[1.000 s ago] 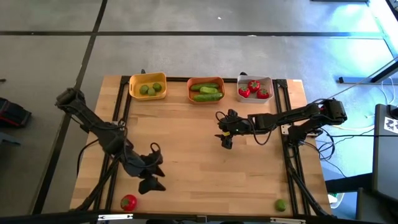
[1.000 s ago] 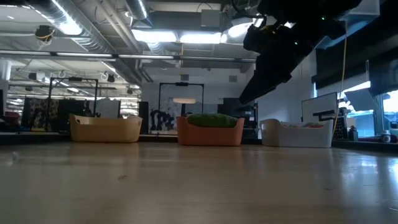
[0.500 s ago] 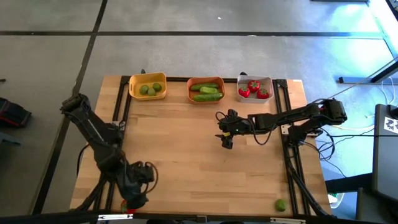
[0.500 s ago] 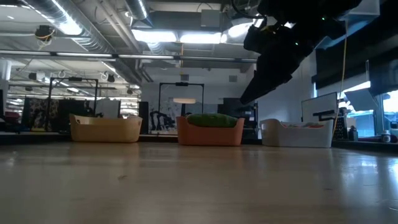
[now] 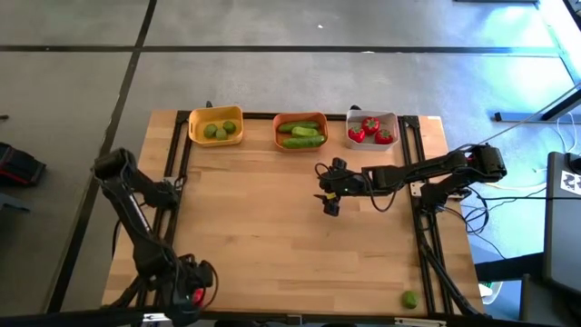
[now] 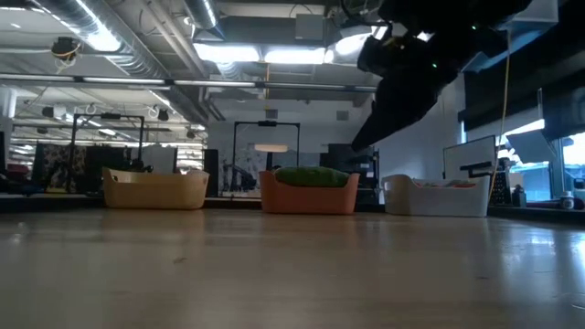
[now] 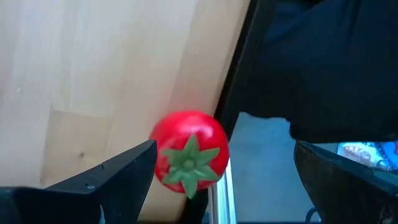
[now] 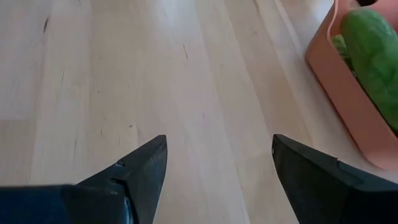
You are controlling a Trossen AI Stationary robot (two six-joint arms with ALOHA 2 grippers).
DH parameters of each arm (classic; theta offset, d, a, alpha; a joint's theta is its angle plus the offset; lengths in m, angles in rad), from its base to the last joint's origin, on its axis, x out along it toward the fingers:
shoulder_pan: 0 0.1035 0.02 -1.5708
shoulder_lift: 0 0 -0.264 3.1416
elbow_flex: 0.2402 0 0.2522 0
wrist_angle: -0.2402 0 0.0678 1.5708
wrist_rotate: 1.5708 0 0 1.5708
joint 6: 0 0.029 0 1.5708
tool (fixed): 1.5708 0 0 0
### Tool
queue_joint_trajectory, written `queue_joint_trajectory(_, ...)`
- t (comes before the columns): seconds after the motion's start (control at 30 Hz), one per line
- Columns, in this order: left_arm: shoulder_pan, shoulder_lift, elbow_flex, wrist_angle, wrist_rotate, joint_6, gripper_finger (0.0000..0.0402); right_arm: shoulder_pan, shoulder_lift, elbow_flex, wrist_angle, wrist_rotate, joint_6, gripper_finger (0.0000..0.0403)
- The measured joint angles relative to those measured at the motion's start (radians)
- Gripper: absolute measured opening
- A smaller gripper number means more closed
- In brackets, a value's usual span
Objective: Sort produce into baskets
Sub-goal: Put the tomato into the white bin
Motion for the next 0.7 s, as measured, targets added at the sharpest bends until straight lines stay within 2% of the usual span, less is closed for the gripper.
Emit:
queue_joint_trajectory(0.37,-0.049,0.112,0.0,-0.011,0.055,-0.006,0.037,0.0,0.0,0.0,0.014,0.001,-0.023,0.028)
queue_joint_trajectory(0.7,-0.064,0.202,0.0,-0.021,0.058,0.014,0.037,0.0,0.0,0.0,0.015,0.002,-0.022,0.028)
